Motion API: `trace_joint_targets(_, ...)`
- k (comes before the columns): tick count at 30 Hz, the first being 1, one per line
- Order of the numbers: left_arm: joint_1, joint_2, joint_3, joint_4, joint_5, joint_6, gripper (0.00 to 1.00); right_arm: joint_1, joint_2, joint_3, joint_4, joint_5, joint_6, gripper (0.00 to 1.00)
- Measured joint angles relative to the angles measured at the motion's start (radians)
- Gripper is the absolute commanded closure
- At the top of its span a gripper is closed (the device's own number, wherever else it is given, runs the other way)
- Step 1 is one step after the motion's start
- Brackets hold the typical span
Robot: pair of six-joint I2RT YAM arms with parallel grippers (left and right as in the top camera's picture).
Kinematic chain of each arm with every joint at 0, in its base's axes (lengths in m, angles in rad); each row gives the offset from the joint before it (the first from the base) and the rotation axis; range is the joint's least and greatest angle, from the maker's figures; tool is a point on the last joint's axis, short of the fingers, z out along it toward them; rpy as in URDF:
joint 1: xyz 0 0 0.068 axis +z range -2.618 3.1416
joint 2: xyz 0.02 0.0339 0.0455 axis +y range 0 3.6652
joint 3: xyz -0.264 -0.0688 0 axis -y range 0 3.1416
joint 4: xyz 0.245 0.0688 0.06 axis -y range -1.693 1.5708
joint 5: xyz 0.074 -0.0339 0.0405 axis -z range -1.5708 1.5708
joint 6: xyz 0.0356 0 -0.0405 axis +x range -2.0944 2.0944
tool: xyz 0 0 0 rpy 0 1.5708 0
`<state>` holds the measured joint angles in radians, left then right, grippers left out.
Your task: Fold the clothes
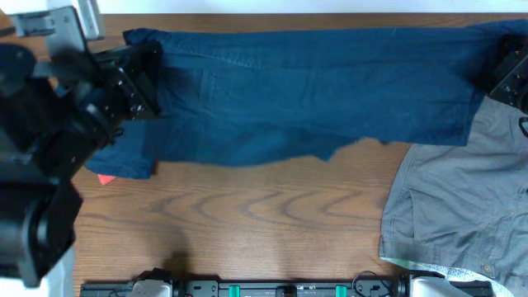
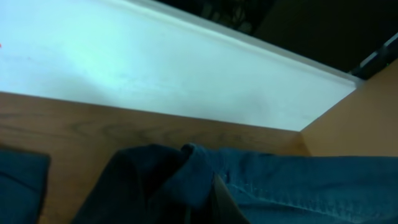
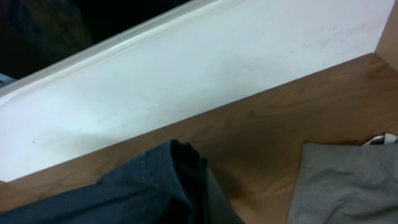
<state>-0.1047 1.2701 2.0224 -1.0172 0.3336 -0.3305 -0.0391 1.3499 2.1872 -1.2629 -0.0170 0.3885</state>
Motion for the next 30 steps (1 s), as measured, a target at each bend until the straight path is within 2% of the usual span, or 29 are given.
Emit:
trace_joint_targets(6, 0.000, 0.169, 0.000, 0.034, 0.000, 0.022, 0.94, -0.002, 0.120, 0.004, 0.012, 0.008, -0.017, 0.99)
trace_joint_targets(10, 0.000, 0.322, 0.000, 0.121, -0.002, 0.037, 0.94, -0.002, 0.260, 0.003, 0.085, 0.011, -0.031, 0.99)
trace_joint_targets(17, 0.000, 0.558, -0.003, 0.438, -0.016, 0.050, 0.94, -0.002, 0.480, -0.006, 0.353, 0.017, -0.034, 0.99)
trace_joint_targets(21, 0.000, 0.602, -0.008, 0.672, -0.026, 0.051, 0.94, -0.002, 0.509, -0.009, 0.510, 0.022, -0.033, 0.99)
trace_joint_targets(23, -0.001, 0.599, 0.008, 0.737, -0.024, 0.051, 0.94, -0.003, 0.508, 0.036, 0.538, 0.034, -0.033, 0.99)
trace_joint_targets(26, -0.003, 0.596, 0.089, 0.723, -0.017, 0.050, 0.94, -0.009, 0.505, 0.141, 0.503, 0.052, -0.033, 0.99)
trace_joint_targets(28, -0.008, 0.585, 0.139, 0.643, -0.001, 0.051, 0.94, -0.021, 0.488, 0.205, 0.426, 0.051, -0.034, 0.99)
trace_joint_targets(30, -0.017, 0.557, 0.173, 0.500, 0.015, 0.050, 0.94, -0.033, 0.465, 0.240, 0.327, 0.052, -0.034, 0.99)
